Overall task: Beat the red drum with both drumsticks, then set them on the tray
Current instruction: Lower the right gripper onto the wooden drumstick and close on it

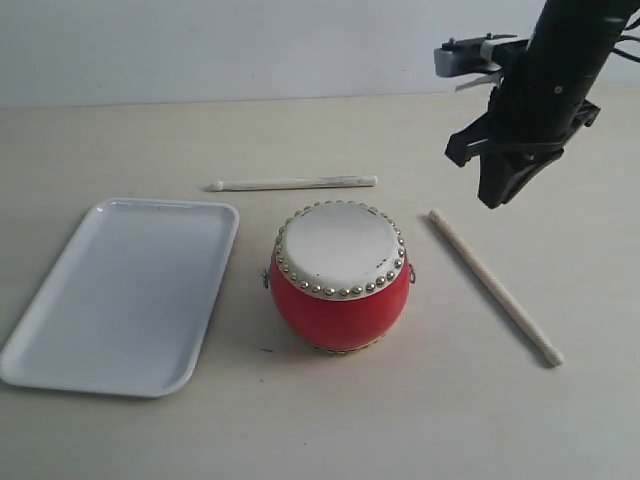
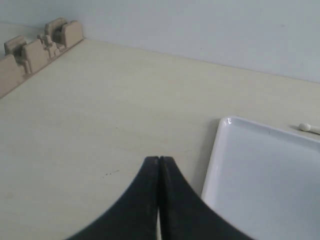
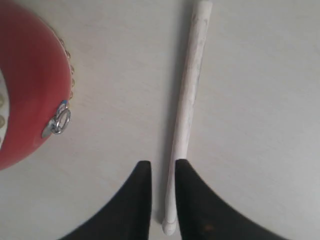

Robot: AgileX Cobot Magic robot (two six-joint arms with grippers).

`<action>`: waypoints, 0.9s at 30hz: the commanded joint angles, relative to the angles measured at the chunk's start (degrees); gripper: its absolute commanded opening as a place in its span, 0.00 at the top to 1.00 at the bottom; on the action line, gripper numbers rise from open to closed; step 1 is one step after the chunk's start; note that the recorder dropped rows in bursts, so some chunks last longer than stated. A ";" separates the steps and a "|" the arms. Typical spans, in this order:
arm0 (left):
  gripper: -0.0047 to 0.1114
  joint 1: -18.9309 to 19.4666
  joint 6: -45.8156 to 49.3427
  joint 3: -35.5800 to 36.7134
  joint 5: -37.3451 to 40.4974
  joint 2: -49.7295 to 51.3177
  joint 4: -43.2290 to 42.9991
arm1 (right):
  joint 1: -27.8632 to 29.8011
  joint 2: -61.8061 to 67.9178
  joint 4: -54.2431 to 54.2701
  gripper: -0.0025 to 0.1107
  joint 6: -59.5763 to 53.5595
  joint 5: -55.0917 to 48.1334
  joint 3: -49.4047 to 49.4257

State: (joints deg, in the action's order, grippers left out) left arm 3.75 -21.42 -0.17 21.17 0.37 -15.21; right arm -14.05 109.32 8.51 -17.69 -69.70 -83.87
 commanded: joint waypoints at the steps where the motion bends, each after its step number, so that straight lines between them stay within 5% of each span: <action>1: 0.96 0.16 -0.02 0.17 0.02 -0.37 0.49 | -0.27 2.00 -1.44 0.62 1.45 -0.26 0.18; 7: 0.96 0.16 -0.02 0.17 0.02 -0.37 0.49 | -0.27 2.24 -2.53 0.58 2.99 -0.26 6.68; 14: 0.96 -0.88 -0.03 0.17 0.02 -0.37 0.49 | -2.00 2.24 -2.93 0.58 4.30 14.74 14.30; 27: 0.96 -1.02 -0.03 0.17 0.02 -0.37 0.49 | -5.58 2.52 -13.02 0.58 10.49 24.30 17.85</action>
State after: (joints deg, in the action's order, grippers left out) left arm 3.04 -21.42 -0.17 21.17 0.37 -15.21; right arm -19.65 111.95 -2.96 -7.87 -47.72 -67.15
